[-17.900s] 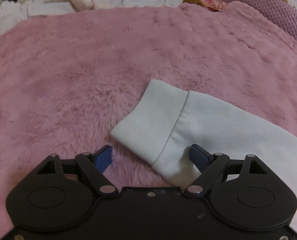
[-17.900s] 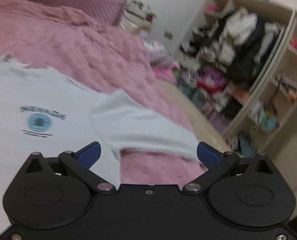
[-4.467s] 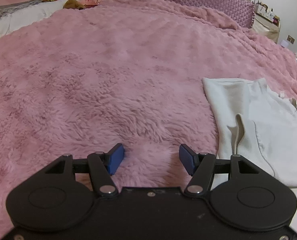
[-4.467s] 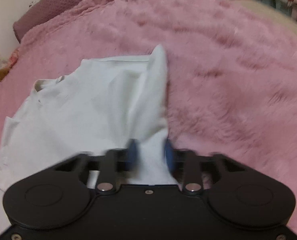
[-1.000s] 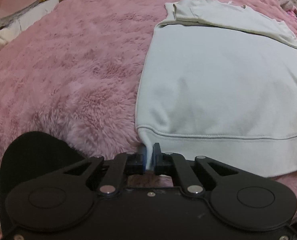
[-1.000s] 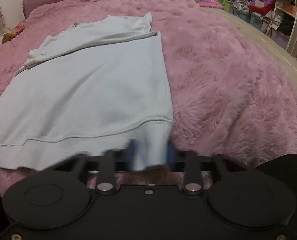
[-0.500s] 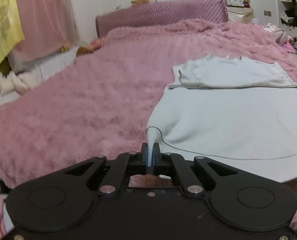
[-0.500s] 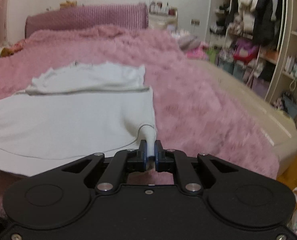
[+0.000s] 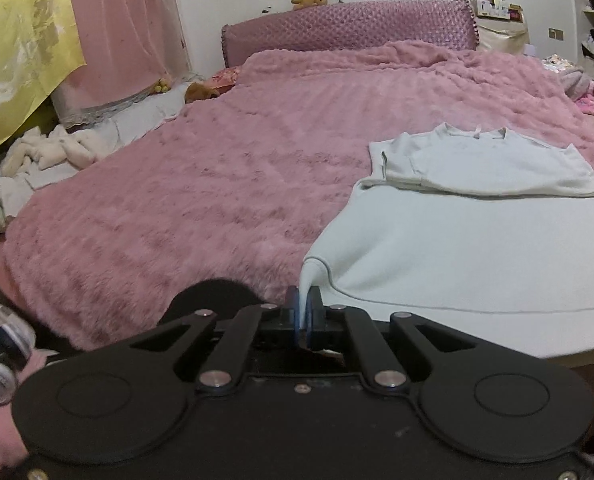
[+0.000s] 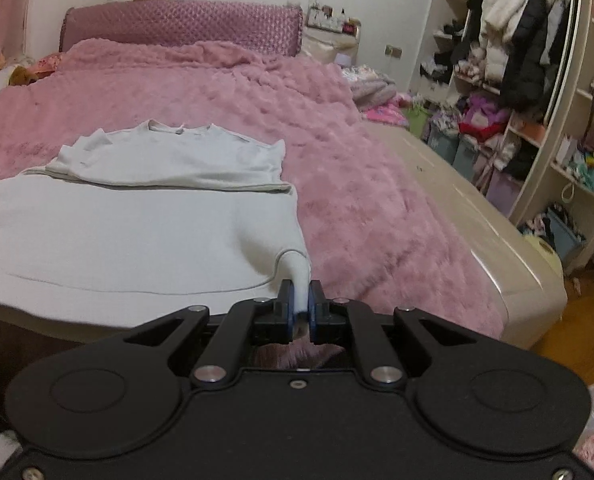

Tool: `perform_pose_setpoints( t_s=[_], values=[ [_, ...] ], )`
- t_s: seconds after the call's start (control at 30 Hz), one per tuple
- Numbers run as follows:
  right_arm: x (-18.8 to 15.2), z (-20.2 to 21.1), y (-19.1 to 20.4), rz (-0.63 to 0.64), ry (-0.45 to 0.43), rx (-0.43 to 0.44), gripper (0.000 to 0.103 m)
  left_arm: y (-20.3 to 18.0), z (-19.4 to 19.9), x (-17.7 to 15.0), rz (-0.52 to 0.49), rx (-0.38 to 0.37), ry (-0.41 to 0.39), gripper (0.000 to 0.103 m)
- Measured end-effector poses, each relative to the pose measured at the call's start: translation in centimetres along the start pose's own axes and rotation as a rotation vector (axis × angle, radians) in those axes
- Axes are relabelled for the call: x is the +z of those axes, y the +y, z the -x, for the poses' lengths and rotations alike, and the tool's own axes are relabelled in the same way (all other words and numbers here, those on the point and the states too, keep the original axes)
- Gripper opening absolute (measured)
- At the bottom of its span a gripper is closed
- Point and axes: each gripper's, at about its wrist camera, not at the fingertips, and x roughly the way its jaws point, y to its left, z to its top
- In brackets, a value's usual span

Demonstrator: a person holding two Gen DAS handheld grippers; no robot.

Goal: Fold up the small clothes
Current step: 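Lift the hem with both grippers and carry it over toward the collar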

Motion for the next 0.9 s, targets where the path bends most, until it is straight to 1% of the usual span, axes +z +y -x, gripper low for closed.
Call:
perform_pose_setpoints(
  t_s=[0.07, 0.13, 0.23, 0.37, 0.47, 0.57, 0.67, 0.83, 0.9],
  values=[
    [0.1, 1.4, -0.5, 0.002, 0.004, 0.005, 0.002, 0.3, 1.6, -0.1, -0.018, 0.013, -0.016, 0.005],
    [0.1, 2.0, -0.8, 0.012, -0.009, 0.011, 0.002, 0.4, 2.0, 0.1, -0.021, 0.022, -0.026, 0.005],
    [0.5, 1.5, -1.1, 0.012, -0.04, 0.026, 0.002, -0.1, 1.2, 0.9, -0.004, 0.018, -0.037, 0.004],
    [1.8, 0.4, -1.4, -0.035, -0.102, 0.049, 0.002, -0.8, 0.4, 2.7, 0.006, 0.011, -0.096, 0.004],
    [2.8, -0.7, -0.6, -0.042, -0.16, 0.04, 0.002, -1.6, -0.6, 4.3, -0.006, 0.015, -0.148, 0.004],
    [3.8, -1.9, 0.0, -0.059, -0.197, 0.031, 0.002, -1.8, -1.8, 5.8, 0.021, -0.001, -0.175, 0.004],
    [5.0, -3.0, 0.5, -0.075, -0.223, 0.024, 0.002, -1.9, -3.0, 7.3, 0.038, -0.006, -0.182, 0.004],
    [6.8, -4.7, 1.2, -0.066, -0.266, 0.023, 0.002, -2.3, -5.7, 9.9, 0.054, 0.0, -0.212, 0.003],
    [7.6, -5.9, 1.5, -0.058, -0.277, 0.02, 0.002, -2.5, -7.3, 10.9, 0.06, -0.01, -0.199, 0.003]
  ],
)
